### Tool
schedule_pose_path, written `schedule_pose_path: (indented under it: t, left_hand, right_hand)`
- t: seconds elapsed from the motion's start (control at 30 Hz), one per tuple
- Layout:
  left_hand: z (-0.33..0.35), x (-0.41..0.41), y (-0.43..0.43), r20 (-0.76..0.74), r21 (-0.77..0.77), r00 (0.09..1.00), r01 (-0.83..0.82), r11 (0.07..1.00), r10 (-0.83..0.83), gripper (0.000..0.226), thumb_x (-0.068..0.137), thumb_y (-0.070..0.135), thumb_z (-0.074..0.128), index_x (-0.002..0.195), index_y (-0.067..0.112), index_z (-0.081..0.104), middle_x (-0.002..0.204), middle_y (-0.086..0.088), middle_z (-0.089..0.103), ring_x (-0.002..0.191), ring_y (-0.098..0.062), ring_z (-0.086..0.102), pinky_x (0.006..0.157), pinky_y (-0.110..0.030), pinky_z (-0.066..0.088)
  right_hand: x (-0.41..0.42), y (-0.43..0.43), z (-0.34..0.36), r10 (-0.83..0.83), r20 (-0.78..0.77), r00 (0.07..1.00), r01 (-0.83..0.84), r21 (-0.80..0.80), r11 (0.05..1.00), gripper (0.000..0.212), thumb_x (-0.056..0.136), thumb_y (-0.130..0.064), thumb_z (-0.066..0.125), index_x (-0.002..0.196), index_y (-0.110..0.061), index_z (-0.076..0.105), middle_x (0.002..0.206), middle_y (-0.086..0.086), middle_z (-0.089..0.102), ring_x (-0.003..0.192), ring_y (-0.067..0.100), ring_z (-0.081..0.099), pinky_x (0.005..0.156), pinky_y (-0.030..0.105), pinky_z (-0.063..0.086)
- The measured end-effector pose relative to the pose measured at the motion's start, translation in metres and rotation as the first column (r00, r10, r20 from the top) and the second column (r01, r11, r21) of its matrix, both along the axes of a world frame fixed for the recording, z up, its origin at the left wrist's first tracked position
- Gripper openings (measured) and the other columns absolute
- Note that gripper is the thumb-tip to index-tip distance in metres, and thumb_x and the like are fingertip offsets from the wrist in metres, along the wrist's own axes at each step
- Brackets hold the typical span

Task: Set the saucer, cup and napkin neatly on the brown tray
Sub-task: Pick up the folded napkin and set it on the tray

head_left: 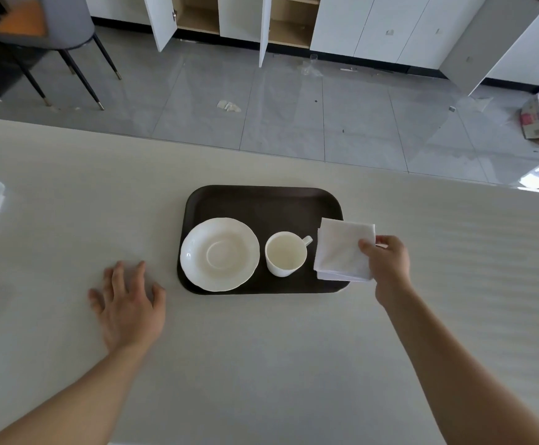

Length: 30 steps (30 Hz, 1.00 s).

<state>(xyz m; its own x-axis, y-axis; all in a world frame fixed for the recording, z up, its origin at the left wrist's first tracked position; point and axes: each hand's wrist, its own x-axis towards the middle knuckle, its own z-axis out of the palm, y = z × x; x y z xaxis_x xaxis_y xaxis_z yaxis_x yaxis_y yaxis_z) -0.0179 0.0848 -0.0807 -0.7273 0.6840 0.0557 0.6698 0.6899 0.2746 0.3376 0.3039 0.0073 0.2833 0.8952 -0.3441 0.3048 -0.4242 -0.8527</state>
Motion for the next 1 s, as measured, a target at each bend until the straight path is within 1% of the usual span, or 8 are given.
schedule_pose_path:
  t: [0.17,0.27,0.43,0.57,0.7,0.8,0.93,1.0]
  left_hand:
    - [0.001,0.0,0.001,0.001,-0.006,1.0,-0.006,1.0,0.006,0.063,0.085,0.042,0.036,0.141,0.017,0.046,0.155,-0.017,0.034,0.148,-0.033,0.02,0.118,-0.057,0.01]
    - [0.001,0.0,0.001,-0.001,-0.003,1.0,-0.004,1.0,0.004,0.063,0.084,0.041,0.037,0.141,0.016,0.047,0.154,-0.017,0.034,0.148,-0.033,0.021,0.118,-0.057,0.01]
    - [-0.001,-0.001,0.0,-0.005,-0.013,1.0,-0.004,1.0,0.004,0.062,0.084,0.042,0.037,0.141,0.018,0.046,0.154,-0.016,0.034,0.148,-0.033,0.02,0.118,-0.057,0.01]
    - [-0.002,-0.001,0.0,-0.009,-0.006,1.0,-0.003,1.0,0.003,0.062,0.084,0.042,0.037,0.14,0.018,0.047,0.154,-0.016,0.034,0.148,-0.033,0.021,0.117,-0.057,0.01]
    - [-0.001,-0.001,0.001,-0.004,-0.003,1.0,-0.007,1.0,0.007,0.062,0.084,0.042,0.037,0.14,0.017,0.048,0.154,-0.016,0.035,0.147,-0.033,0.021,0.117,-0.057,0.01]
    - [0.0,-0.001,0.001,-0.004,-0.012,1.0,-0.004,1.0,0.004,0.062,0.085,0.042,0.036,0.14,0.017,0.048,0.154,-0.017,0.035,0.147,-0.033,0.021,0.117,-0.057,0.01]
    - [0.003,0.0,0.001,0.003,-0.013,1.0,-0.005,1.0,0.005,0.062,0.084,0.041,0.036,0.14,0.016,0.048,0.154,-0.018,0.035,0.148,-0.034,0.021,0.118,-0.057,0.01]
    - [0.005,0.002,0.001,0.008,-0.002,1.0,-0.006,1.0,0.006,0.063,0.084,0.041,0.036,0.14,0.016,0.048,0.154,-0.018,0.035,0.148,-0.034,0.021,0.118,-0.057,0.01]
  right_hand:
    - [-0.009,-0.004,-0.014,-0.066,-0.003,0.998,0.065,-0.029,0.997,0.021,0.09,-0.019,0.069,0.104,-0.016,0.054,0.086,-0.007,0.057,0.073,0.008,0.056,0.053,0.027,0.041]
    - [-0.008,-0.008,-0.018,-0.056,0.028,0.998,0.057,-0.043,0.997,0.024,0.088,-0.019,0.071,0.103,-0.016,0.053,0.088,-0.005,0.058,0.074,0.011,0.056,0.055,0.027,0.042]
    - [-0.008,-0.015,-0.024,0.064,0.2,0.978,-0.055,-0.051,0.997,0.023,0.083,-0.021,0.074,0.089,-0.016,0.052,0.082,-0.005,0.059,0.072,0.013,0.057,0.053,0.028,0.04]
    - [-0.01,-0.016,-0.021,0.157,0.326,0.932,-0.125,-0.117,0.985,0.031,0.082,-0.031,0.074,0.095,-0.012,0.054,0.08,-0.005,0.059,0.07,0.016,0.059,0.052,0.03,0.038]
    - [-0.005,-0.021,-0.021,0.192,0.318,0.929,-0.149,-0.155,0.977,0.039,0.081,-0.035,0.076,0.101,-0.012,0.051,0.089,0.001,0.063,0.075,0.03,0.069,0.052,0.031,0.041]
    - [0.001,-0.025,-0.021,0.189,0.306,0.933,-0.151,-0.143,0.978,0.046,0.081,-0.036,0.077,0.108,-0.013,0.048,0.092,0.003,0.063,0.074,0.031,0.071,0.06,0.037,0.052]
    - [0.006,-0.031,-0.019,0.17,0.368,0.914,-0.161,-0.056,0.985,0.035,0.086,-0.034,0.073,0.106,-0.014,0.051,0.078,-0.001,0.061,0.062,0.025,0.071,0.06,0.037,0.054]
    - [0.006,-0.033,-0.017,0.167,0.377,0.911,-0.183,0.009,0.983,0.021,0.088,-0.027,0.07,0.098,-0.017,0.055,0.076,0.001,0.063,0.064,0.029,0.07,0.063,0.039,0.055]
